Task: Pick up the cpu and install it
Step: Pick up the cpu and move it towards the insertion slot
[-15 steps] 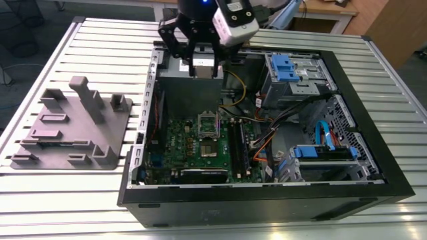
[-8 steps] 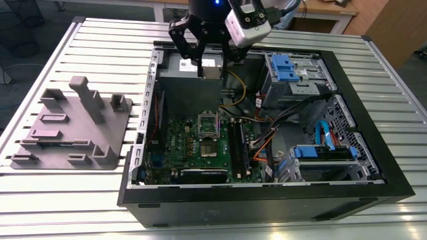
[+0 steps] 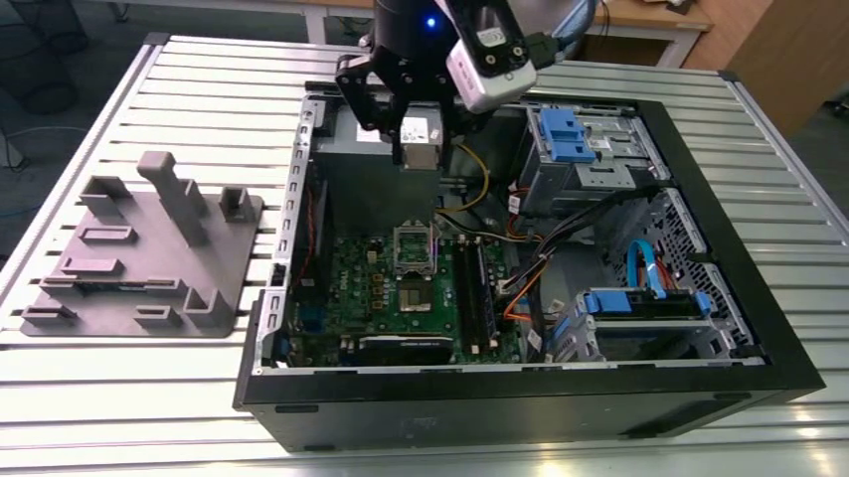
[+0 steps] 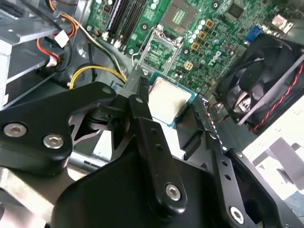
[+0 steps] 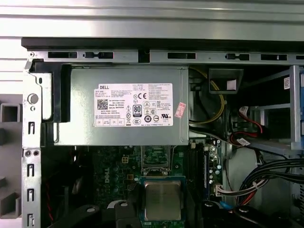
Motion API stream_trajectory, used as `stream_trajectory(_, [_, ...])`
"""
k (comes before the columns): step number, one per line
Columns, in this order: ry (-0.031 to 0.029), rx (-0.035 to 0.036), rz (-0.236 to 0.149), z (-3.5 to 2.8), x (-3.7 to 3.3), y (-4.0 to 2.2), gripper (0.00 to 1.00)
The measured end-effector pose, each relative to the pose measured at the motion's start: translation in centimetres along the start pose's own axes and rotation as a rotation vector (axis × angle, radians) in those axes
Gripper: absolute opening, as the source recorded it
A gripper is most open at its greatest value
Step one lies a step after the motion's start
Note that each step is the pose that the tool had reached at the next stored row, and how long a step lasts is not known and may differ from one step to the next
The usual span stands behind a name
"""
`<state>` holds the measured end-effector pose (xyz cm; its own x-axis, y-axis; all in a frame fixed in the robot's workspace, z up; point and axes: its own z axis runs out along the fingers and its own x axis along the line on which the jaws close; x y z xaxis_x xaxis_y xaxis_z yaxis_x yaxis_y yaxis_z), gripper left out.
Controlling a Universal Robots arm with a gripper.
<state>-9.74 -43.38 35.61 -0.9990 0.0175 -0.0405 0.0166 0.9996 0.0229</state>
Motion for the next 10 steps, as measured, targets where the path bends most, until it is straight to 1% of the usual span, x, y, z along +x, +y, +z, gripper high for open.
stream_trajectory(7, [-0.0001, -0.0001, 0.0, 1.07, 0.03, -1.18, 0.47])
stream_trajectory(10, [0.0, 0.0, 0.0, 1.33, 0.04, -1.35, 0.47])
